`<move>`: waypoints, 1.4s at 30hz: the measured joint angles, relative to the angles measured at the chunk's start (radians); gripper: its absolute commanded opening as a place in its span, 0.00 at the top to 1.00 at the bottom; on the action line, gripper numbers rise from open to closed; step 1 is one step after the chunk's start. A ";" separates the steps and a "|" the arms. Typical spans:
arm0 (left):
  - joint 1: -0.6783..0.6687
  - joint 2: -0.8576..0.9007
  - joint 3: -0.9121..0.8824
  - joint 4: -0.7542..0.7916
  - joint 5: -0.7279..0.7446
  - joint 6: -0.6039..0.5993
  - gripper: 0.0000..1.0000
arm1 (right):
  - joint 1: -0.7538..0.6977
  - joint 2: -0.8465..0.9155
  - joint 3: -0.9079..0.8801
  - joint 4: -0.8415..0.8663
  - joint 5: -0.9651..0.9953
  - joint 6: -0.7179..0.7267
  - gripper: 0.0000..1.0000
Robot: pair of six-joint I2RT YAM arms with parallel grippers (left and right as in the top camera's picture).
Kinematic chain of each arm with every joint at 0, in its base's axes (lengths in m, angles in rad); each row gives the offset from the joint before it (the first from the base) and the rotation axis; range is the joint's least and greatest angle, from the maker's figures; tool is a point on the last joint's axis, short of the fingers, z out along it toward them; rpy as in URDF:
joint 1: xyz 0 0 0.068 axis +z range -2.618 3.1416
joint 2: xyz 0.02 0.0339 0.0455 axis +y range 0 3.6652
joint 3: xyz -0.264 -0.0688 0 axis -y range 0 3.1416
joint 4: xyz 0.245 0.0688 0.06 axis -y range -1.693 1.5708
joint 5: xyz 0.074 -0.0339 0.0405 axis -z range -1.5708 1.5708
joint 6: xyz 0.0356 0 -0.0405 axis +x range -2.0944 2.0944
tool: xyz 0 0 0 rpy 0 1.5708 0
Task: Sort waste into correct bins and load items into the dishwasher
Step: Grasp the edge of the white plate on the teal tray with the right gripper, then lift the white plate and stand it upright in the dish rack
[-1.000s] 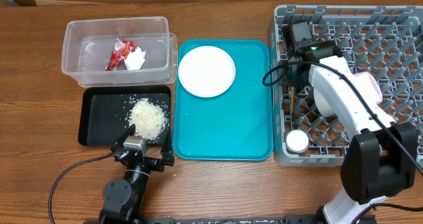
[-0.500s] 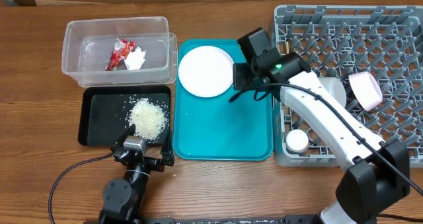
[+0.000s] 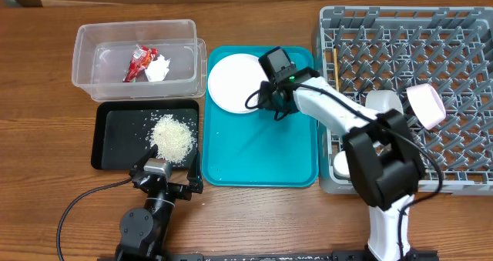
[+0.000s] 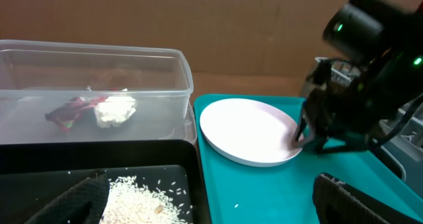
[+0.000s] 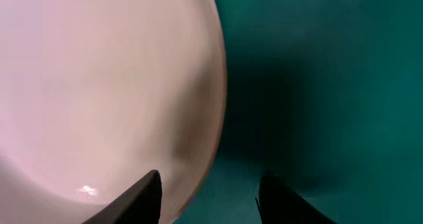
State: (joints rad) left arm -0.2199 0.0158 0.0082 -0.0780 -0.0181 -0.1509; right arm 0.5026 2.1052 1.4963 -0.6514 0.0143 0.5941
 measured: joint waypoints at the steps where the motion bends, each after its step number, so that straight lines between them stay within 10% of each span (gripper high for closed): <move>1: 0.000 0.000 0.000 0.000 0.000 0.000 0.00 | -0.001 0.015 -0.001 0.003 -0.003 0.009 0.87; 16: 0.000 0.000 0.000 0.000 0.000 0.000 0.00 | -0.018 -0.052 -0.001 -0.156 0.058 0.031 0.96; 29: 0.000 0.000 0.000 0.000 0.000 0.000 0.00 | -0.047 -0.672 -0.005 -0.174 0.578 -0.206 0.96; 42: 0.000 0.000 0.000 0.000 0.000 0.000 0.00 | -0.220 -0.553 -0.004 -0.158 0.985 -0.408 0.96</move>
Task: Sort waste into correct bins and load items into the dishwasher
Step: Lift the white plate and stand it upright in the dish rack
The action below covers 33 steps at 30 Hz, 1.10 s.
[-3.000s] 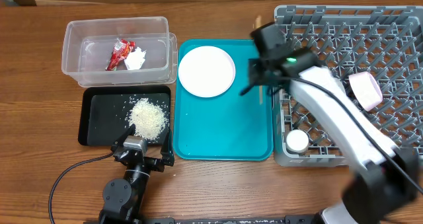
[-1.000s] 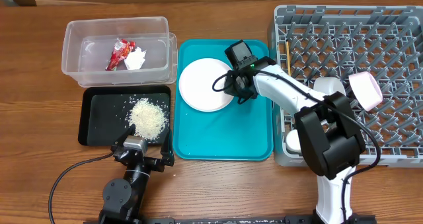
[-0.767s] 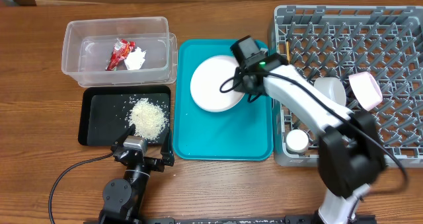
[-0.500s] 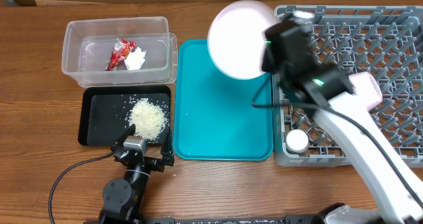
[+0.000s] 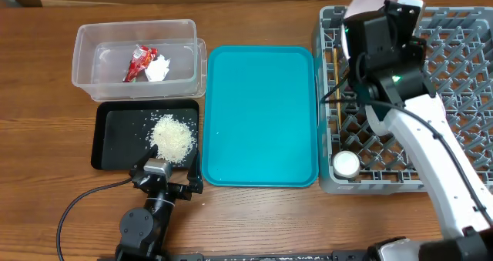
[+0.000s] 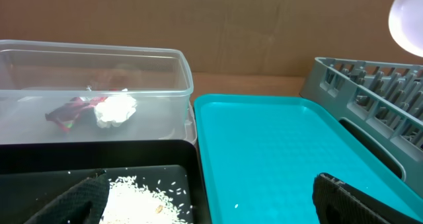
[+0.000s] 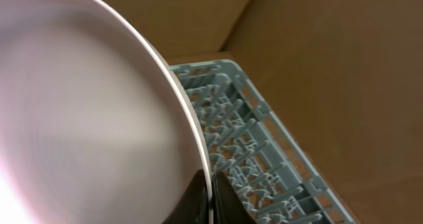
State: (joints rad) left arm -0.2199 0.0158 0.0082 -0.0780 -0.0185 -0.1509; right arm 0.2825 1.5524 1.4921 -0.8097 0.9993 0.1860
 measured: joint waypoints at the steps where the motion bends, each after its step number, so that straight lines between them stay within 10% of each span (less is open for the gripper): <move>1: 0.000 0.000 0.000 0.000 0.000 0.000 0.00 | -0.011 0.009 0.000 0.008 0.004 -0.002 0.96; 17: 0.000 0.000 0.000 0.000 0.000 0.000 0.00 | -0.057 0.256 0.000 0.080 0.010 -0.034 0.96; 23: 0.000 0.000 0.000 0.000 0.000 0.000 0.00 | -0.046 0.257 0.000 0.089 0.011 -0.056 0.50; 33: 0.000 0.000 0.000 0.000 0.000 0.000 0.00 | 0.098 0.254 0.000 0.005 0.011 -0.056 0.49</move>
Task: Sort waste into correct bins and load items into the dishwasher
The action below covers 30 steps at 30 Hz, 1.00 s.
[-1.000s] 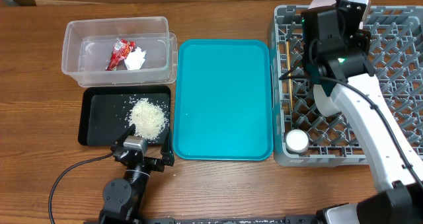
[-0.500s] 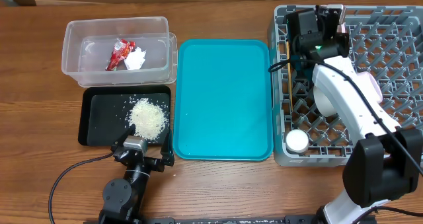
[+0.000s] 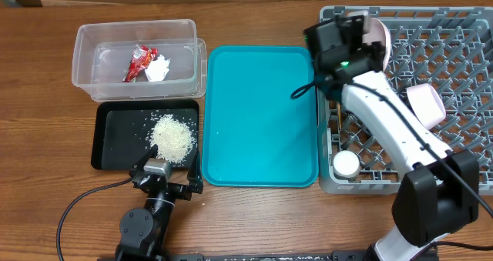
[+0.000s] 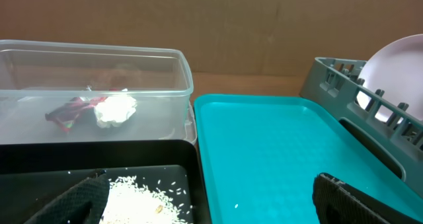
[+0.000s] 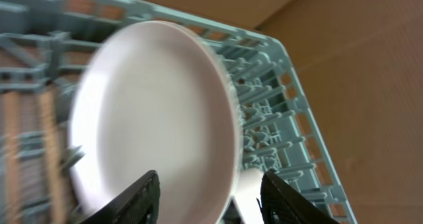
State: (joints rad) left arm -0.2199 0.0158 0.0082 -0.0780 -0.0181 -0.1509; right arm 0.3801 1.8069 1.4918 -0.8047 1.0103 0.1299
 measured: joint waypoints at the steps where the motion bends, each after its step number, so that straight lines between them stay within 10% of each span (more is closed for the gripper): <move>1: 0.000 0.000 0.000 0.000 0.000 0.000 0.00 | 0.021 -0.005 0.000 -0.019 -0.001 0.013 0.49; 9: 0.000 0.000 0.000 0.000 0.000 0.000 0.00 | 0.162 -0.225 -0.002 -0.168 -0.179 0.139 0.48; 13: 0.000 0.000 0.000 0.000 0.000 0.000 0.00 | 0.233 -0.442 -0.002 -0.214 -0.410 0.164 0.32; 15: 0.000 0.000 0.000 0.000 0.000 0.000 0.00 | 0.271 -0.542 -0.002 -0.214 -0.509 0.169 0.00; 30: 0.000 0.000 0.000 0.000 0.000 0.000 0.00 | 0.309 -0.941 0.000 -0.376 -0.845 0.183 0.00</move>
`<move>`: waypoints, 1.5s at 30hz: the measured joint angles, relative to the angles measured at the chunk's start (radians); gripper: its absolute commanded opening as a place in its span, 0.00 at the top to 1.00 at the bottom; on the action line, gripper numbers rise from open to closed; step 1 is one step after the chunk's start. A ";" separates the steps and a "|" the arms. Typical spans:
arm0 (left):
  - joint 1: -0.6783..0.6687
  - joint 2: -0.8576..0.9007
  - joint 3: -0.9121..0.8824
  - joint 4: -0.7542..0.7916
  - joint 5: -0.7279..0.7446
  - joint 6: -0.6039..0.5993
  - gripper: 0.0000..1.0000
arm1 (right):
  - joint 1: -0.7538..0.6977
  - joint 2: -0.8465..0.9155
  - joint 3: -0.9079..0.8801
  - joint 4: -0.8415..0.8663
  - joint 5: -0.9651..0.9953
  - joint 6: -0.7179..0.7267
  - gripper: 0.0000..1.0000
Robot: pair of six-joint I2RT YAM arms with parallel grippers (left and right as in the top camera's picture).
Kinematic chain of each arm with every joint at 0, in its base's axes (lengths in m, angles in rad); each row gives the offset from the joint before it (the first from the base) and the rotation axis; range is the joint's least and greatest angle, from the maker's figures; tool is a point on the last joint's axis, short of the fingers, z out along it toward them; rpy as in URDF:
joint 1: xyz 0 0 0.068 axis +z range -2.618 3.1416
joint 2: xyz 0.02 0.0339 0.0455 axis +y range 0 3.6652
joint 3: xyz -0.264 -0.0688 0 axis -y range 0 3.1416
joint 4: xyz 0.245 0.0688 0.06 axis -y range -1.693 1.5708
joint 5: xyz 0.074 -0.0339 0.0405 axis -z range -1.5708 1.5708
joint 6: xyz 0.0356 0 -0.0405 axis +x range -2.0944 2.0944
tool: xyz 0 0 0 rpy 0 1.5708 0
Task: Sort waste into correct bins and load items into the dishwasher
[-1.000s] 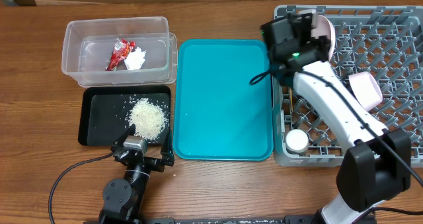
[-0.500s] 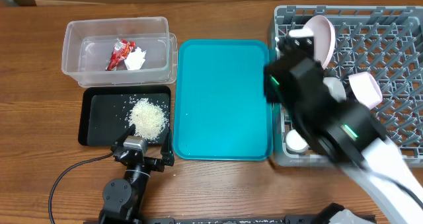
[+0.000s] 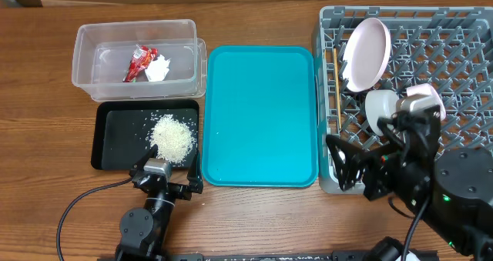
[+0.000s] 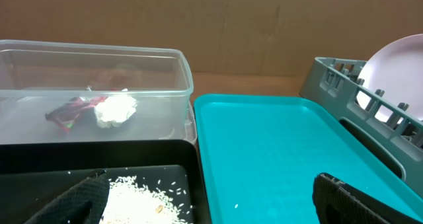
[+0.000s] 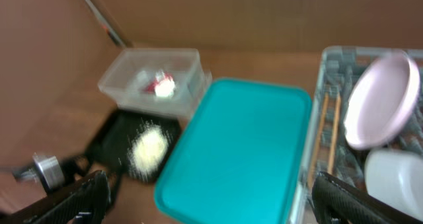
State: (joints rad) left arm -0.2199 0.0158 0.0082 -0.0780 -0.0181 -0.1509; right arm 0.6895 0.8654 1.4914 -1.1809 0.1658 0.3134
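Note:
The white plate (image 3: 365, 55) stands on edge in the grey dish rack (image 3: 454, 30), near its far left corner; it also shows in the left wrist view (image 4: 396, 64) and the right wrist view (image 5: 380, 102). My right gripper (image 3: 356, 172) is open and holds nothing, raised over the rack's near left corner, far from the plate. The teal tray (image 3: 262, 115) is bare apart from a grain or two. My left gripper (image 3: 166, 170) is open at the table's front edge, beside the rice (image 3: 172, 136) on the black tray (image 3: 112, 138).
A clear bin (image 3: 135, 53) at the back left holds a red wrapper (image 3: 140, 62) and crumpled paper. In the rack lie wooden chopsticks (image 3: 337, 80), a white cup (image 3: 380, 107), a pink cup (image 3: 424, 99) and a small white cup, partly hidden under my right arm.
My right gripper was open right at the plate in the rack's far left corner. Now it is high over the rack's near left corner, open. The plate stays standing in the rack.
First my right gripper was open at the rim of the white plate lying on the teal tray. Then it was shut on the plate, held above the rack. Then the plate stood in the rack, let go. Now my right arm is back near the front. The left arm never moved.

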 measured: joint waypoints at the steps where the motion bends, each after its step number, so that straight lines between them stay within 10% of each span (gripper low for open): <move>1: 0.000 0.000 0.000 0.000 0.000 0.000 0.00 | 0.000 0.000 0.000 -0.028 -0.001 -0.002 0.00; 13: 0.000 0.000 0.000 0.000 0.000 0.000 0.00 | -0.013 -0.002 0.001 -0.045 0.198 -0.077 0.00; 21: 0.000 0.000 0.000 0.000 0.000 0.000 0.00 | -0.328 -0.097 -0.051 0.138 0.110 -0.266 0.00; 29: 0.000 0.000 0.000 0.000 0.000 0.000 0.00 | -0.581 -0.414 -0.429 0.323 0.006 -0.315 0.00; 45: 0.000 0.000 0.000 0.000 0.000 0.000 0.00 | -0.586 -0.848 -1.105 0.619 -0.026 -0.317 0.00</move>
State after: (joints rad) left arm -0.2199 0.0158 0.0082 -0.0780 -0.0181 -0.1509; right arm 0.1036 0.0174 0.3866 -0.5621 0.1394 -0.0032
